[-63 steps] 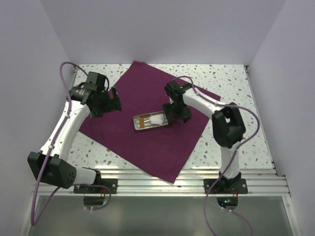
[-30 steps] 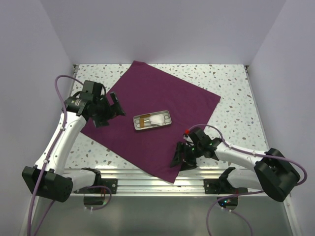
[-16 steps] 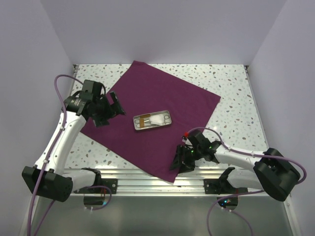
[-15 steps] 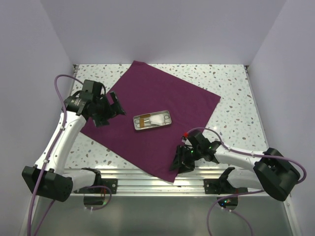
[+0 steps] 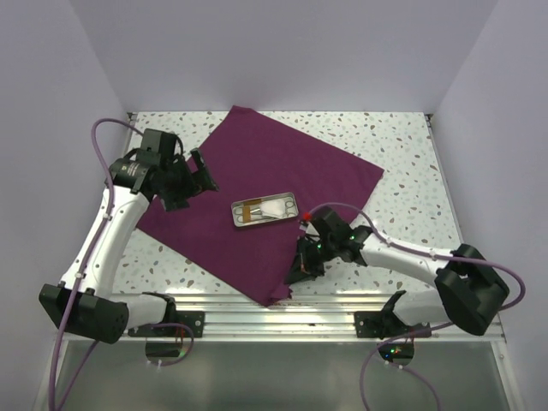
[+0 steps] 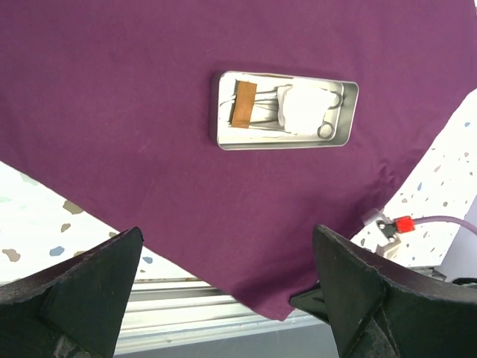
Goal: Prepare the surgical pack
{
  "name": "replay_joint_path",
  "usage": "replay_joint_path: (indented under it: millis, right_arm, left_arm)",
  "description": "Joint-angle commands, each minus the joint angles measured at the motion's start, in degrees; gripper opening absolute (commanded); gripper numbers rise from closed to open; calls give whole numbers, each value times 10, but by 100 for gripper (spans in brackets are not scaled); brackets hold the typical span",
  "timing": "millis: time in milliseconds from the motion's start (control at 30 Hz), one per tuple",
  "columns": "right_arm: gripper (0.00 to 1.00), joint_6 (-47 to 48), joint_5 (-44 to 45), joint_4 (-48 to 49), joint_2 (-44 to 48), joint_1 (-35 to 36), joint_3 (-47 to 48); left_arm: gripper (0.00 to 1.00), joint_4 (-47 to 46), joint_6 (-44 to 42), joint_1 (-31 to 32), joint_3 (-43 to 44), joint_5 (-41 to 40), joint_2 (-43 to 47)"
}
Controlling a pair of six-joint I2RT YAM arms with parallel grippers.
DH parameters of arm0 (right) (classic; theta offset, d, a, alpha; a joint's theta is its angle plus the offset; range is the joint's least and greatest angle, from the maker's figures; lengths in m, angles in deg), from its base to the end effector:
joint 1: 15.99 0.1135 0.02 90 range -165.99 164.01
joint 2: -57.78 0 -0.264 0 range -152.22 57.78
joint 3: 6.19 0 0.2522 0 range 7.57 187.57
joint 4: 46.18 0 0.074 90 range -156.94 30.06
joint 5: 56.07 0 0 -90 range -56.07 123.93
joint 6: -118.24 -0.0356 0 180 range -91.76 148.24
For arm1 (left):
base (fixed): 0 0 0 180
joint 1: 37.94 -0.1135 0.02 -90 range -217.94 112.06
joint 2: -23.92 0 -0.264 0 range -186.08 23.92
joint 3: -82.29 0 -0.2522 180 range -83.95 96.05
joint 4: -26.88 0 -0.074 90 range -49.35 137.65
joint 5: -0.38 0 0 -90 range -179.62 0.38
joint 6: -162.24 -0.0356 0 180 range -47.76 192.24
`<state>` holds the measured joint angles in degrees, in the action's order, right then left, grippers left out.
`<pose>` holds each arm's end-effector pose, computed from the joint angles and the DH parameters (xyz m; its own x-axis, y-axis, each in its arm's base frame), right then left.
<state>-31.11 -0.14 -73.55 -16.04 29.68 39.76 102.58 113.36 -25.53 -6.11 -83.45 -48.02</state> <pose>0.1453 0.1773 0.1641 -0.9944 0.0018 0.1053 0.0780 0.6842 0.7251 0.2304 -0.0546 0.3586 -0.7893 -0.4958 -0.3622 -0.3276 0.8390 -0.4345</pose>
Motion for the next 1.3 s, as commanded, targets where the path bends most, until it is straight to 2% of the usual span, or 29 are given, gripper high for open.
replay_joint_path:
  millis: [0,233,333,467,767,1067,1267]
  right_arm:
    - [0,51,-6,-57,-32,-11,119]
    - [0,77,-59,-69,-136,-135,254]
    - [0,78,-79,-67,-199,-160,327]
    - [0,63,-92,-51,-293,-176,423]
    - [0,56,-86,-77,-411,-204,603]
    - [0,43,-89,-93,-521,-226,745]
    - [0,26,-92,-86,-573,-233,807]
  left_arm:
    - [100,9,-23,-3,34,-13,-9]
    - [100,18,-38,-3,58,-35,-19]
    - [100,16,-40,-4,59,-38,-21]
    - [100,17,-41,-3,60,-38,-30]
    - [100,11,-47,-3,58,-35,-47]
    - [100,-3,-48,-4,56,-27,-54]
    - [100,-1,-47,-4,48,-29,-51]
